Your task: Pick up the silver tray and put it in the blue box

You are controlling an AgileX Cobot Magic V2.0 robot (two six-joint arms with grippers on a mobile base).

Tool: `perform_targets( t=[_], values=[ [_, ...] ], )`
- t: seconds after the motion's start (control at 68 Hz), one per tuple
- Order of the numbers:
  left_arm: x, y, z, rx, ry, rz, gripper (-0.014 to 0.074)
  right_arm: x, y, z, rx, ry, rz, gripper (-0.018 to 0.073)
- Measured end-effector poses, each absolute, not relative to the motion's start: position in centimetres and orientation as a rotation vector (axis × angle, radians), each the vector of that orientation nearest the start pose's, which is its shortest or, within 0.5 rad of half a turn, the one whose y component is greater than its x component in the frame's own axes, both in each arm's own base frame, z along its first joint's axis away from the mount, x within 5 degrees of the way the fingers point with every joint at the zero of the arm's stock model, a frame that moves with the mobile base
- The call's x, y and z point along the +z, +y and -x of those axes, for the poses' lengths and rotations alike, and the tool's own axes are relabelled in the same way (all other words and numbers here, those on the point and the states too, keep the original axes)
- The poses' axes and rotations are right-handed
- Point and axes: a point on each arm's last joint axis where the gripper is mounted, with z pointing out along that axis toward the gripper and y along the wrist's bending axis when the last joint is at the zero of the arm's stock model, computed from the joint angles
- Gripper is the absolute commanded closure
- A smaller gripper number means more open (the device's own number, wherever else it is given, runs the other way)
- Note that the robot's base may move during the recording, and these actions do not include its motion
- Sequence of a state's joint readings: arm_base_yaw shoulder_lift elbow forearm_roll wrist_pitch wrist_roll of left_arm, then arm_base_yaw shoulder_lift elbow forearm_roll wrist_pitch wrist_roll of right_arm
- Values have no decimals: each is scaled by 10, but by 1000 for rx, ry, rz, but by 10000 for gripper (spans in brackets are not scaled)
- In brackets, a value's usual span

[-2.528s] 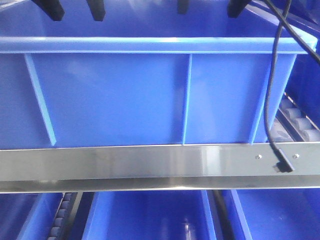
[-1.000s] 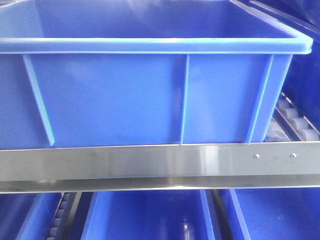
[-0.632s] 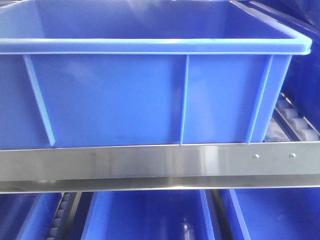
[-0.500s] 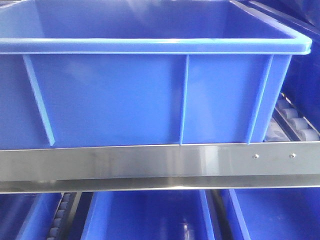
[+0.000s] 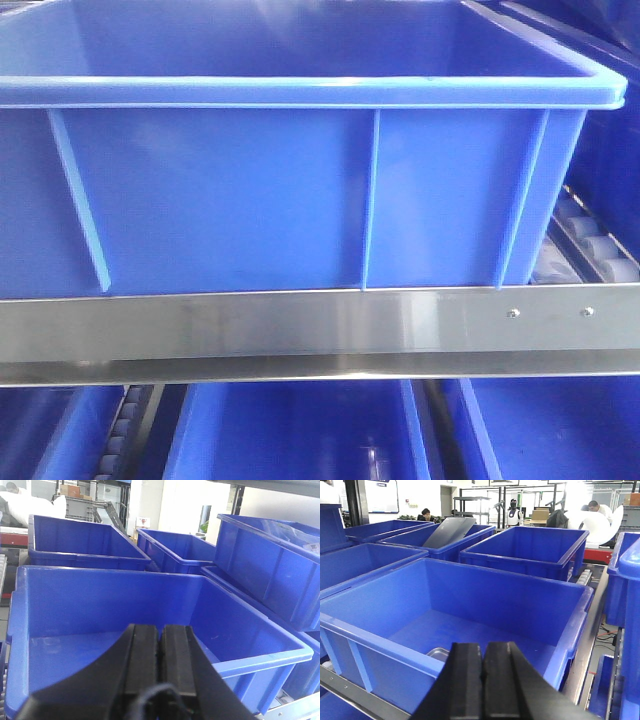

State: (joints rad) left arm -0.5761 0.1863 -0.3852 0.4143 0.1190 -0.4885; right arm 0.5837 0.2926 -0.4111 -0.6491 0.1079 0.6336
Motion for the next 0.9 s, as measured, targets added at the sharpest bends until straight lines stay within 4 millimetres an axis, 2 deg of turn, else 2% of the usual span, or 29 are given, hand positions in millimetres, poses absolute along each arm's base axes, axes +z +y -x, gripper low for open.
perform_targets(
  t=[0.132,0.265,0.353,0.573,0.706,0.897],
  values=[
    [321,-25,-47,-509,1378,-310,680,325,32,-62,422,1421,359,503],
    [321,-25,-47,-509,1378,-310,680,314,23,-56,452,1453,219,503],
    [321,-25,-47,-509,1378,-310,680,292,17,-53,406,1486,133,503],
    [321,-25,-47,-509,1378,-310,680,236,6,-50,125,1496,79,503],
    [321,-25,-47,-510,1377,-310,680,218,2,-54,38,1486,34,503],
    [321,-26,-47,-510,1376,-310,680,209,1,-56,44,1449,-17,503]
  ],
)
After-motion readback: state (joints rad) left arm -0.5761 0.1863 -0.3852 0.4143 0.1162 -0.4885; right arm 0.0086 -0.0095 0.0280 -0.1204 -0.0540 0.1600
